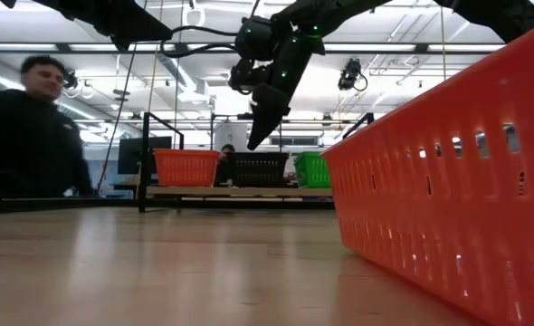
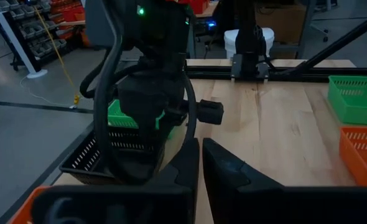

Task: Stack baskets on shelf by color
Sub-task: Stack the right black bin on top of the black bin on the shelf, then stack the green bin on top of the green bin on the shelf

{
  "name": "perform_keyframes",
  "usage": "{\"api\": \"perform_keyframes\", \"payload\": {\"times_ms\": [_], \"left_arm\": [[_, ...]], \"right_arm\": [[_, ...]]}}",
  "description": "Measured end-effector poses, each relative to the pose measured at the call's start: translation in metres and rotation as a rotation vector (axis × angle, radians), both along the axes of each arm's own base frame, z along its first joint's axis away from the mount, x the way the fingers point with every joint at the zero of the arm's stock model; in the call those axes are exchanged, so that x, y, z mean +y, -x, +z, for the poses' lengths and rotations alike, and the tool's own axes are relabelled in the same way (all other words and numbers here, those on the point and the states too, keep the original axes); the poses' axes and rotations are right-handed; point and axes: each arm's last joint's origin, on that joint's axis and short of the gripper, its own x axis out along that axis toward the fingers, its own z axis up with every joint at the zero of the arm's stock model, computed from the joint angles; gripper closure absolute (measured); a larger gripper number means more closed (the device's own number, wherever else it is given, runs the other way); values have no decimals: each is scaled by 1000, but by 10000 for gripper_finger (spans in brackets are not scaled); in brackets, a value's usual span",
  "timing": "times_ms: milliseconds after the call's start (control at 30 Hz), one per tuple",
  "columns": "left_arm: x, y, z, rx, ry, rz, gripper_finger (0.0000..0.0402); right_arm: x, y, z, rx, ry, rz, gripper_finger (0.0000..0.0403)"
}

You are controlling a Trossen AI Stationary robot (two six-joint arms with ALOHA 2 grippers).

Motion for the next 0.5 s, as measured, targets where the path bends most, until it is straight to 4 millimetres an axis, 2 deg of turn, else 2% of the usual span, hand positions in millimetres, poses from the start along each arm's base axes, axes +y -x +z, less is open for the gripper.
{"api": "perform_keyframes", "payload": {"times_ms": [300, 400, 500], "left_arm": [[0, 0, 0, -4, 1, 0, 368], [0, 0, 0, -8, 13, 3, 368], [-1, 0, 0, -12, 23, 1, 371]], "right_arm": [[-2, 4, 20, -48, 118, -63, 281], [-1, 11, 34, -66, 150, -104, 272], [9, 22, 59, -124, 133, -124, 271]]}}
